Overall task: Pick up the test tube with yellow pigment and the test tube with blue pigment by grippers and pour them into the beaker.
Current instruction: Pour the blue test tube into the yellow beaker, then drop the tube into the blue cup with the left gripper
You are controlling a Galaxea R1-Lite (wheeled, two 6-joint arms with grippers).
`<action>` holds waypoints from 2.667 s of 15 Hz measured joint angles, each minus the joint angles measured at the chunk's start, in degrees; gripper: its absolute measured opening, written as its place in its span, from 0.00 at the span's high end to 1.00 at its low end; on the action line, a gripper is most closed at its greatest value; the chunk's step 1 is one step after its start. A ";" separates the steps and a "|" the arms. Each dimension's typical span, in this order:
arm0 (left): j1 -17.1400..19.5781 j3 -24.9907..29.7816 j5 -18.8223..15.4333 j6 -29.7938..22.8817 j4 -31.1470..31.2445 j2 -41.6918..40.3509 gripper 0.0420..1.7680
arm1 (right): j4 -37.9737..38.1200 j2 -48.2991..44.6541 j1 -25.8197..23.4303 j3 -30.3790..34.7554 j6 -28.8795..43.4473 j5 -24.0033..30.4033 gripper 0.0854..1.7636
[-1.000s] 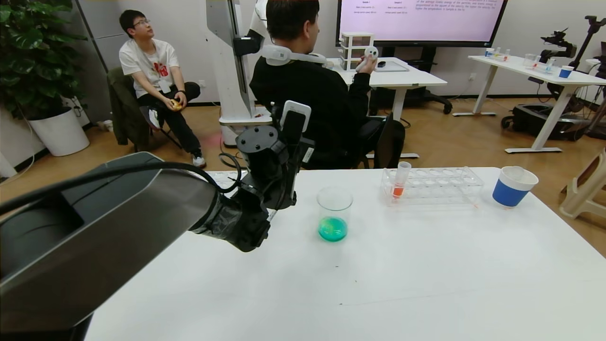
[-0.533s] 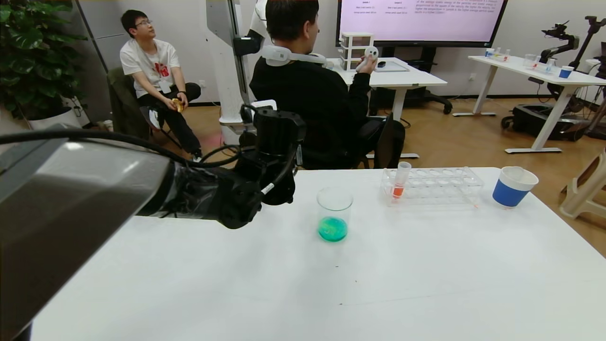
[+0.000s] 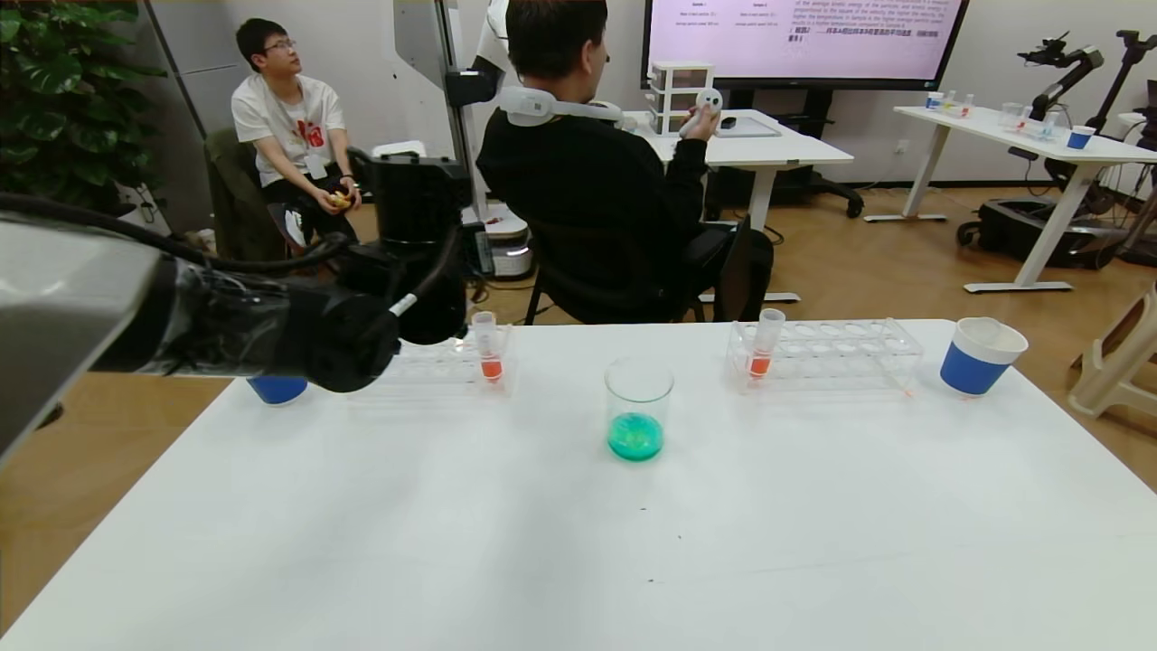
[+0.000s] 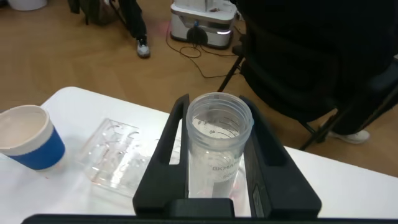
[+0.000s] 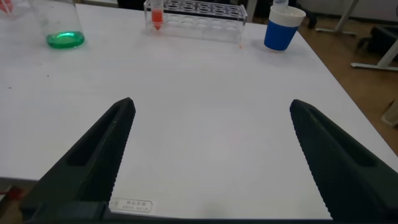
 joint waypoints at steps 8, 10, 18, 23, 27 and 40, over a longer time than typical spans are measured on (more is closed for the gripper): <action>27.22 13.89 -22.53 11.03 -20.61 -4.27 0.72 | 0.00 0.00 0.00 0.00 -0.01 0.00 0.02; 31.03 15.49 -24.34 11.48 -22.80 -2.76 0.72 | 0.00 0.00 0.00 0.00 -0.01 0.00 0.02; 35.55 11.72 -24.76 10.96 -24.98 6.40 0.72 | 0.00 0.00 0.00 0.00 -0.01 0.00 0.02; 36.35 13.15 -24.87 11.06 -30.45 11.78 0.72 | 0.00 0.00 -0.01 0.00 -0.01 0.00 0.02; 36.32 14.82 -24.81 11.15 -31.84 13.64 0.72 | 0.00 0.00 0.00 0.00 -0.01 -0.01 0.02; 28.22 15.80 -24.93 10.96 -29.31 5.60 0.01 | 0.00 0.00 0.00 0.02 -0.01 -0.01 0.02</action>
